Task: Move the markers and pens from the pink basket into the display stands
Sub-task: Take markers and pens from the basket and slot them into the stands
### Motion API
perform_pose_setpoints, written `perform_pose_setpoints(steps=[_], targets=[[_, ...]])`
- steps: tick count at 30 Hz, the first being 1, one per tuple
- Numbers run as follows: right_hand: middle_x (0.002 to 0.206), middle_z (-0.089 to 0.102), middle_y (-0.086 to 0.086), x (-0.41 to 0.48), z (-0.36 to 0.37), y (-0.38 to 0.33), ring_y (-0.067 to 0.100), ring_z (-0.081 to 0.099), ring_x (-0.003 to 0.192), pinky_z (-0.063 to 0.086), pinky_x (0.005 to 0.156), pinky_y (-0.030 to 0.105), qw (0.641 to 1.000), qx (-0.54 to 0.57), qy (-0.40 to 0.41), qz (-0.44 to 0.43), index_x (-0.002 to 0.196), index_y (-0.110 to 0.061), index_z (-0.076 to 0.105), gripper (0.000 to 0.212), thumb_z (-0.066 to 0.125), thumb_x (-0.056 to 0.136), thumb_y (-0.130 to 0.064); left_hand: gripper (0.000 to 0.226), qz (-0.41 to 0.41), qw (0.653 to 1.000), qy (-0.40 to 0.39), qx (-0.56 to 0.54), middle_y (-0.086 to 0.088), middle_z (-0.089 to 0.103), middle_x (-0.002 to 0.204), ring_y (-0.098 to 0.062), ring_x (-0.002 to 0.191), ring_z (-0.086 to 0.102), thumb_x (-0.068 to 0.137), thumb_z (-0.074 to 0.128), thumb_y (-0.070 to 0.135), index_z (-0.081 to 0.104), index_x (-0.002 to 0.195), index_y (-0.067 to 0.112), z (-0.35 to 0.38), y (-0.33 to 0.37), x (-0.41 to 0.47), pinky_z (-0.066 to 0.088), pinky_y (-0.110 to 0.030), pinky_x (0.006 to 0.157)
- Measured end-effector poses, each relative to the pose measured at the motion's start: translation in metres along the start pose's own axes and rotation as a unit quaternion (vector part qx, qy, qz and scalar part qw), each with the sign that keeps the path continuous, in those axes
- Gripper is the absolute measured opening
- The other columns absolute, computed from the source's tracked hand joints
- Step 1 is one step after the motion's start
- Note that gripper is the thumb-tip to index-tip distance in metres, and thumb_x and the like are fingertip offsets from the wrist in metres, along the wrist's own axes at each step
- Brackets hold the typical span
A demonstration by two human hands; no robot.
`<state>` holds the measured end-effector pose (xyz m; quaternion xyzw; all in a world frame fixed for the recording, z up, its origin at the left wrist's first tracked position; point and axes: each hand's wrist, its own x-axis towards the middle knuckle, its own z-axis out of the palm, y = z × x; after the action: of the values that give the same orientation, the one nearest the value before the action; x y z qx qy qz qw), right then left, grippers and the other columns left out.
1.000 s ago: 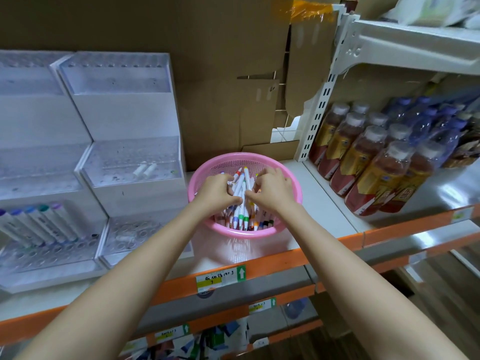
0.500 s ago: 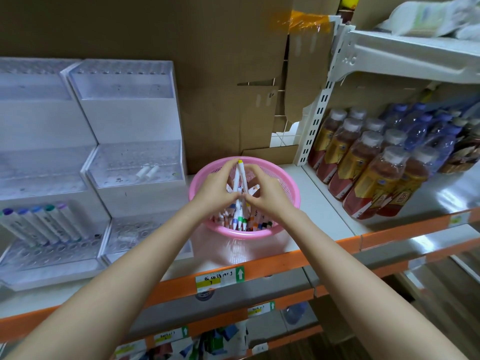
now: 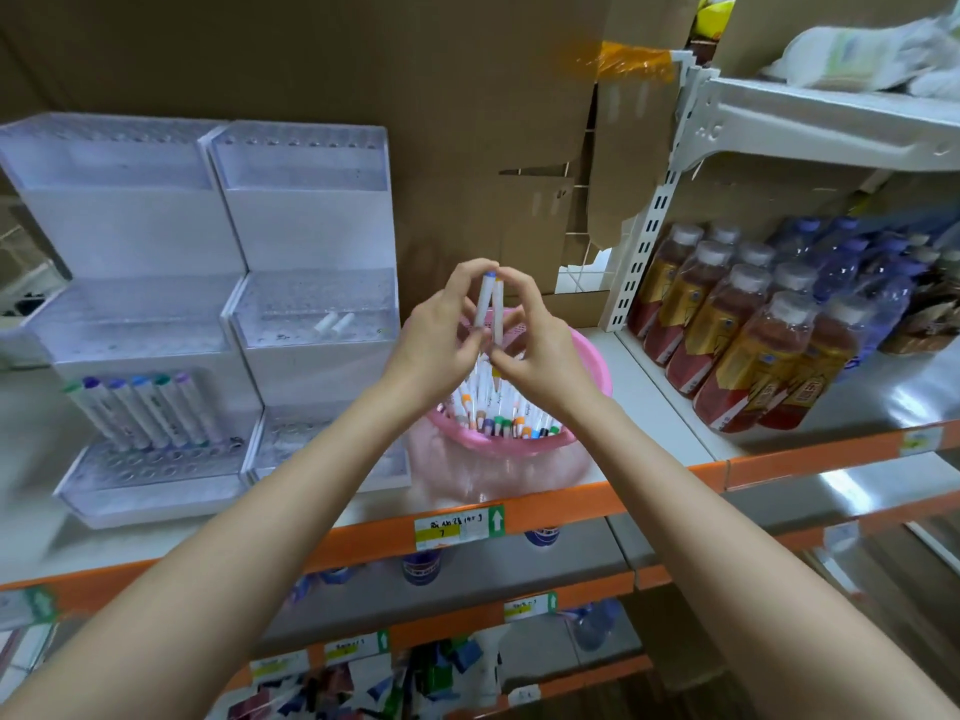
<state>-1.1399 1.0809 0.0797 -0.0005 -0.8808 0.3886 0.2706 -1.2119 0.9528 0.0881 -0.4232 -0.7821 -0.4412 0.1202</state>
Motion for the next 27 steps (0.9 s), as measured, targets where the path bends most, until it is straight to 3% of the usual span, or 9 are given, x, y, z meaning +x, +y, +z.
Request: perform_pose_setpoints(steps=[4,8,11,16,20,22,27], targets=[[0.075,0.060,-0.002,0.009,0.023,-0.024,0.012,0.060,0.059,0.053,0.060,0.038,1.000,0.002,0.012,-0.024,0.138,-0.026,0.034,0.067,0.062,0.081,-0.004,0.057,0.019,0.999,0.034,0.023,0.003,0.055,0.074,-0.015,0.064,0.059,0.083,0.061,0.005,0.038,0.126,0.034,-0.034,0.001,-0.013,0.052,-0.035,0.062],[0.074,0.055,-0.006,0.016,0.052,-0.047,0.011,0.059,0.060,0.051,0.059,0.031,0.999,0.019,0.001,-0.042,0.140,-0.019,0.032,0.070,0.064,0.080,0.000,0.054,-0.008,0.997,0.064,0.047,0.014,0.050,0.075,-0.014,0.068,0.062,0.082,0.066,0.006,0.044,0.128,0.025,-0.070,-0.012,-0.031,0.051,-0.030,0.066],[0.072,0.055,-0.006,0.021,0.075,-0.062,0.014,0.060,0.061,0.052,0.063,0.037,0.998,0.027,-0.010,-0.055,0.139,-0.018,0.032,0.073,0.068,0.078,0.001,0.051,-0.023,0.995,0.077,0.055,0.018,0.050,0.074,-0.013,0.064,0.061,0.081,0.068,0.005,0.047,0.125,0.019,-0.097,-0.025,-0.044,0.050,-0.026,0.064],[0.078,0.061,0.005,0.025,0.112,-0.088,0.017,0.063,0.061,0.054,0.064,0.038,0.997,0.047,-0.035,-0.058,0.137,-0.024,0.035,0.070,0.071,0.080,-0.004,0.044,-0.062,0.991,0.093,0.070,0.009,0.057,0.080,-0.009,0.066,0.061,0.082,0.072,0.010,0.051,0.120,0.015,-0.137,-0.045,-0.067,0.042,-0.003,0.058],[0.078,0.053,-0.006,0.025,0.140,-0.109,0.021,0.064,0.064,0.051,0.063,0.032,0.996,0.055,-0.054,-0.050,0.137,-0.022,0.036,0.065,0.068,0.084,-0.002,0.039,-0.099,0.988,0.103,0.064,0.002,0.063,0.086,-0.011,0.072,0.064,0.081,0.073,0.011,0.052,0.114,0.014,-0.166,-0.061,-0.080,0.047,-0.016,0.064],[0.080,0.049,-0.010,0.027,0.154,-0.117,0.023,0.064,0.065,0.050,0.061,0.028,0.996,0.054,-0.057,-0.048,0.136,-0.021,0.037,0.063,0.066,0.085,0.000,0.035,-0.116,0.986,0.102,0.062,0.001,0.063,0.088,-0.012,0.075,0.065,0.081,0.073,0.010,0.052,0.108,0.013,-0.178,-0.070,-0.085,0.046,-0.013,0.063],[0.087,0.048,-0.010,0.031,0.178,-0.132,0.024,0.062,0.070,0.051,0.063,0.032,0.998,0.043,-0.028,-0.030,0.131,-0.023,0.042,0.059,0.065,0.083,0.004,0.031,-0.128,0.985,0.102,0.059,0.000,0.060,0.089,-0.015,0.076,0.066,0.081,0.073,0.012,0.050,0.102,0.015,-0.197,-0.088,-0.091,0.052,-0.023,0.065]])
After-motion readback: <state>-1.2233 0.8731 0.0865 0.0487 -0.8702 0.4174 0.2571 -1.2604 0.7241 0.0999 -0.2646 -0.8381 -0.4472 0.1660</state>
